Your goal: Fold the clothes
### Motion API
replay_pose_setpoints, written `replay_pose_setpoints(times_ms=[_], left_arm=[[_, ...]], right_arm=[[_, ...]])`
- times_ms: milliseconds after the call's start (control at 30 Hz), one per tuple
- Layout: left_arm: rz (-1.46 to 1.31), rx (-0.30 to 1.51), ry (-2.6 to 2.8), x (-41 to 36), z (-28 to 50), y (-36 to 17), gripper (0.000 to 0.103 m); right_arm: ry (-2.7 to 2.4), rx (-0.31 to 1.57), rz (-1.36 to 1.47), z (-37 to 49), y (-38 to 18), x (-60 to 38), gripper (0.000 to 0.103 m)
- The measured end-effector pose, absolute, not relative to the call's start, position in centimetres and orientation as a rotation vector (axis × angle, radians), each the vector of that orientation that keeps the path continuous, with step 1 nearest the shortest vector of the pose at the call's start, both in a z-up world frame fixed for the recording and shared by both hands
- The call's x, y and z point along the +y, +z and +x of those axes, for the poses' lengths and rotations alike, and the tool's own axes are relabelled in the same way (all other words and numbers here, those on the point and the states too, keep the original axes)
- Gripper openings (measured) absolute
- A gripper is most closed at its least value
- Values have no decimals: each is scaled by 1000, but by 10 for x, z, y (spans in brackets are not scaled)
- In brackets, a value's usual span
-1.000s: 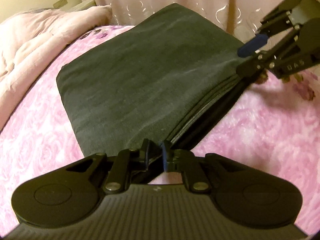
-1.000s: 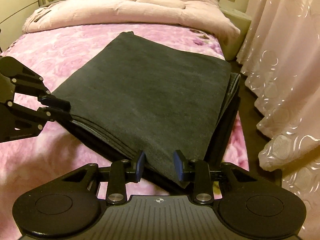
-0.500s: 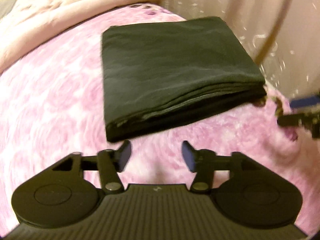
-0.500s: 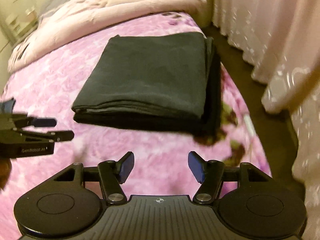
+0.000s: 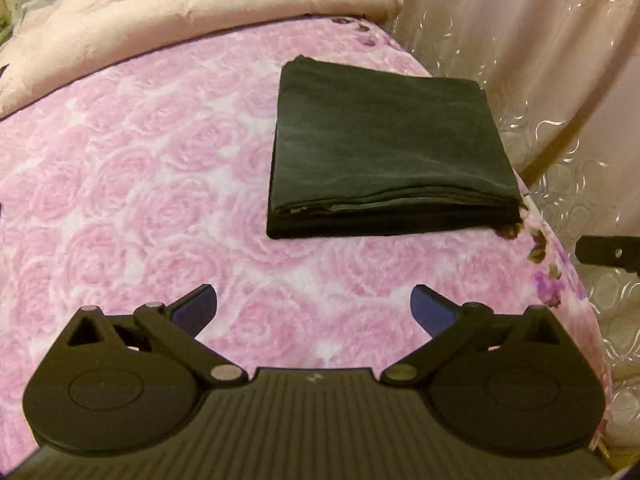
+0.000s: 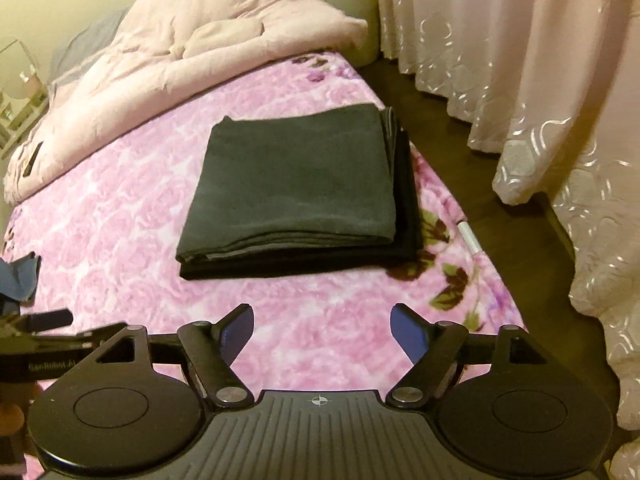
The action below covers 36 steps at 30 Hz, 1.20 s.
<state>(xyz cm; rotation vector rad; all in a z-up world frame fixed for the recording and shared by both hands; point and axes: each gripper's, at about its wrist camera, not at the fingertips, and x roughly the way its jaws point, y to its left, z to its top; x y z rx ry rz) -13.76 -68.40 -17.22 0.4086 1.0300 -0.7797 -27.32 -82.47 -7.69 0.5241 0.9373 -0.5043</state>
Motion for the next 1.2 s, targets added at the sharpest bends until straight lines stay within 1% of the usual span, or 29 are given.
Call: replay_pose_setpoints(times_ms=[33,67,100,500,1200], left_arm=[[410,1029,-779,-681,-140,-168,101],[410,1031,-779,-678,-142,-165,101],[410,1034,-777,-676,-144,-162,101],[369,1017,-780,-668,-150,-134,101],[317,1015,-780,-654,-160,-125,101]], right_arm=[[-521,932,524,-275,-72,-822,83],[-537,927,525,-277,-68,-819,90],[-549,923,525,-278,-64,-816,94],[-564,912,498,-287,-41,-788,94],[-563,922,448,-285,-35,-770,94]])
